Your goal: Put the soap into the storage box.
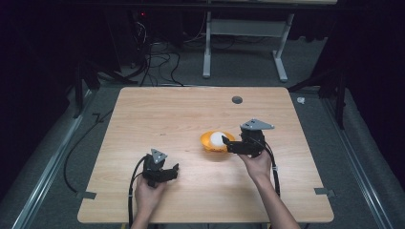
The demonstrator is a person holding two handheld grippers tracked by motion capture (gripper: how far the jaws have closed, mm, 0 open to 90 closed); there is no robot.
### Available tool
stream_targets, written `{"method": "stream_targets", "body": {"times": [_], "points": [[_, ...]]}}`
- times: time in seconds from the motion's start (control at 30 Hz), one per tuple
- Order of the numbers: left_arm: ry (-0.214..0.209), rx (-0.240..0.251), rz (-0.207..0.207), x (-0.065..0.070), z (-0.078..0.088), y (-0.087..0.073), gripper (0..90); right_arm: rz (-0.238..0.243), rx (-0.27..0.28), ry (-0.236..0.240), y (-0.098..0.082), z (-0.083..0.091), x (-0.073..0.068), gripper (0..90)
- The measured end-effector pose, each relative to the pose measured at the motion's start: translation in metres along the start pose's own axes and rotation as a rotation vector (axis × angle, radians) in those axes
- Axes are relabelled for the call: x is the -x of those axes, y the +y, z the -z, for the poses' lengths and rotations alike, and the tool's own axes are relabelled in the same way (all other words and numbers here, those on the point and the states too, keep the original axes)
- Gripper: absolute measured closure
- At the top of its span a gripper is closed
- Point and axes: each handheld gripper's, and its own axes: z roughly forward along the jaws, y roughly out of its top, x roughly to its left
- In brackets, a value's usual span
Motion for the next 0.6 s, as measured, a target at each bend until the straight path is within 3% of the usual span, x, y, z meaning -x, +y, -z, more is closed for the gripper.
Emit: {"method": "stream_targets", "body": {"times": [0.6], "points": [[0.0,-0.002,-0.001,0.0,0.0,0.0,22.6,-0.037,0.028,-0.01,-0.005,0.021,0.009,20.9]]}}
